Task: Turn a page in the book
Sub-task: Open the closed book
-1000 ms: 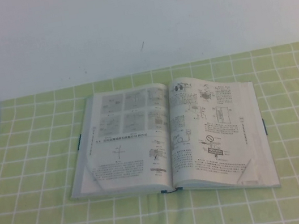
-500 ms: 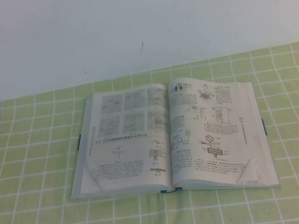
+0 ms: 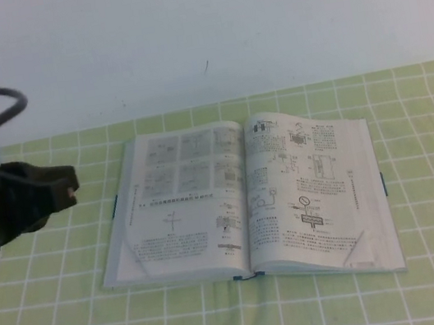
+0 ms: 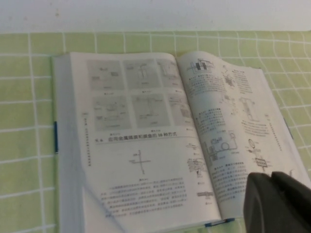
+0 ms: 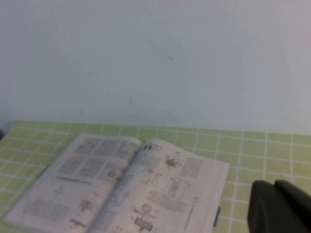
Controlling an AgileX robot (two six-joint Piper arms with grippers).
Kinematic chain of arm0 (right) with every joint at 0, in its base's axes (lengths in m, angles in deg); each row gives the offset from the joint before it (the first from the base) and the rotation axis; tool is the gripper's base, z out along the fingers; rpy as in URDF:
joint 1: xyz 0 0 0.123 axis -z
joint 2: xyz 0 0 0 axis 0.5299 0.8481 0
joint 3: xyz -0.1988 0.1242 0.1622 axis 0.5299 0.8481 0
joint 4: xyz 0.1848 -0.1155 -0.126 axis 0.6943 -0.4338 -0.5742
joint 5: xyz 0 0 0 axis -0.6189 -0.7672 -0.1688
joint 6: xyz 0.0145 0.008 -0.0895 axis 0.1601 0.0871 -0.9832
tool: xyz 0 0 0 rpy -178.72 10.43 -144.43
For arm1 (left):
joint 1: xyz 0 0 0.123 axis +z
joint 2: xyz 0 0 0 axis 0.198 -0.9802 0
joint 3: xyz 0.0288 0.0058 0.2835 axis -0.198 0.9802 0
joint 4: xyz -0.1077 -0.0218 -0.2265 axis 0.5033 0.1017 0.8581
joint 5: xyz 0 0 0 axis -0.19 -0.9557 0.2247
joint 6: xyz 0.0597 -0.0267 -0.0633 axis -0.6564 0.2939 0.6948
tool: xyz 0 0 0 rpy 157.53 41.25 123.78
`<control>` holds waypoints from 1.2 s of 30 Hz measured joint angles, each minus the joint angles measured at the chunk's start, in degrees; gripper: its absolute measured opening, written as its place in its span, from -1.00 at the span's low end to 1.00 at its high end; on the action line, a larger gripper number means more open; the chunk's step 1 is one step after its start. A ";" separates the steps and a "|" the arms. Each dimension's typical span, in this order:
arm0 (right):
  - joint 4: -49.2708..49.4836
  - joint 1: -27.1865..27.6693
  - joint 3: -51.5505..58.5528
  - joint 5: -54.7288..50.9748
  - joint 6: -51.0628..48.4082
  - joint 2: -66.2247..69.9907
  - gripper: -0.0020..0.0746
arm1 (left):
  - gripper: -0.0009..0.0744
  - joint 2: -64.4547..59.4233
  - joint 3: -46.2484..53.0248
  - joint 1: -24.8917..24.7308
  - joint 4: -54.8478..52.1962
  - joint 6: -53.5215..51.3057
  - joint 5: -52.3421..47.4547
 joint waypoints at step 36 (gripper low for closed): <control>25.73 -9.00 -13.17 -2.72 -30.73 71.19 -0.32 | -0.99 -39.84 -0.59 -0.29 49.64 -55.63 10.59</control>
